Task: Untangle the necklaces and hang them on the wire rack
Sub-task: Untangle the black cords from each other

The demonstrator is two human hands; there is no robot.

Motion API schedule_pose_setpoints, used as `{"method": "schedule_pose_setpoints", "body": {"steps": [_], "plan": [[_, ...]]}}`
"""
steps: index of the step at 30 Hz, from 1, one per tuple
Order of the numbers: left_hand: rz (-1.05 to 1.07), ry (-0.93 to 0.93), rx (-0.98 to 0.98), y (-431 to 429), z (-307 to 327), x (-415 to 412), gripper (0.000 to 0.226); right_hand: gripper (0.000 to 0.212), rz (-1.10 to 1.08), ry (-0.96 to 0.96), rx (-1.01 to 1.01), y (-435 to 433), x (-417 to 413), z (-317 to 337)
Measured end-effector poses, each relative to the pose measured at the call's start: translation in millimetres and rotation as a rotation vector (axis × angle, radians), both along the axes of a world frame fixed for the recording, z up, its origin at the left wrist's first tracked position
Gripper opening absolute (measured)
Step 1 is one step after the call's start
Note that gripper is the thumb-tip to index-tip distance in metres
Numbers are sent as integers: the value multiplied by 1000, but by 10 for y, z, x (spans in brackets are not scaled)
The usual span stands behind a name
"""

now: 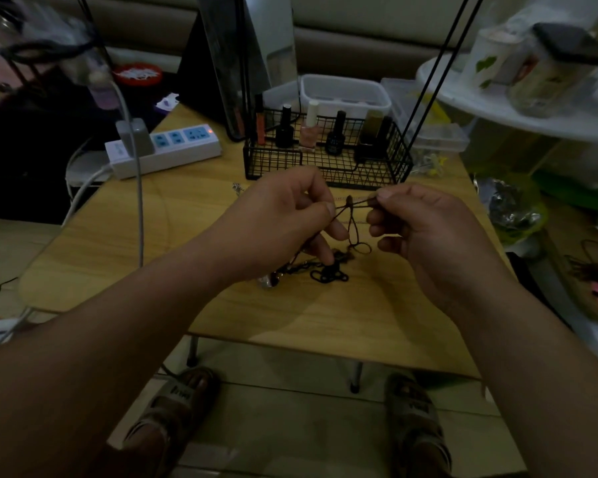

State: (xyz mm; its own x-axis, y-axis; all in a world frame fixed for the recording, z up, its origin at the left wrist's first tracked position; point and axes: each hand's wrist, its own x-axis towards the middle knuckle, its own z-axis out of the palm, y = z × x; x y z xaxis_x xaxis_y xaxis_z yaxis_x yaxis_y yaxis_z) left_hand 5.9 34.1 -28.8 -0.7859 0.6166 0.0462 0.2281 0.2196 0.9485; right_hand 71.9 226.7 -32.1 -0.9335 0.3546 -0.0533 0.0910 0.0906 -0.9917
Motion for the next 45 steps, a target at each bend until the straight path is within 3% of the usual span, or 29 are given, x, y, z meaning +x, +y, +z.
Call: {"method": "schedule_pose_setpoints", "body": {"steps": [7, 11, 15, 18, 20, 24, 35, 45], "plan": [[89, -40, 50, 30, -74, -7, 12, 22, 63, -68, -40, -16, 18, 20], [122, 42, -37, 30, -98, -48, 15, 26, 154, -105, 6, -3, 40, 43], [59, 34, -16, 40, -50, -30, 18, 21, 168, -13, 225, 15, -8, -4], [2, 73, -29, 34, -17, -19, 20, 28, 317, 42, 140, -15, -40, -24], [-16, 95, -44, 24, -1, -10, 20, 20, 352, 67, 101, -43, -46, -33], [-11, 104, -62, 6, 17, -1, 19, 3, 340, 102, 149, -68, -33, -34], [139, 65, -17, -56, -35, -95, 19, 10, 191, 84, 247, 93, 53, 29], [-66, -71, 60, -38, 41, -8, 17, 19, 335, 143, 252, -76, -30, -43]]}}
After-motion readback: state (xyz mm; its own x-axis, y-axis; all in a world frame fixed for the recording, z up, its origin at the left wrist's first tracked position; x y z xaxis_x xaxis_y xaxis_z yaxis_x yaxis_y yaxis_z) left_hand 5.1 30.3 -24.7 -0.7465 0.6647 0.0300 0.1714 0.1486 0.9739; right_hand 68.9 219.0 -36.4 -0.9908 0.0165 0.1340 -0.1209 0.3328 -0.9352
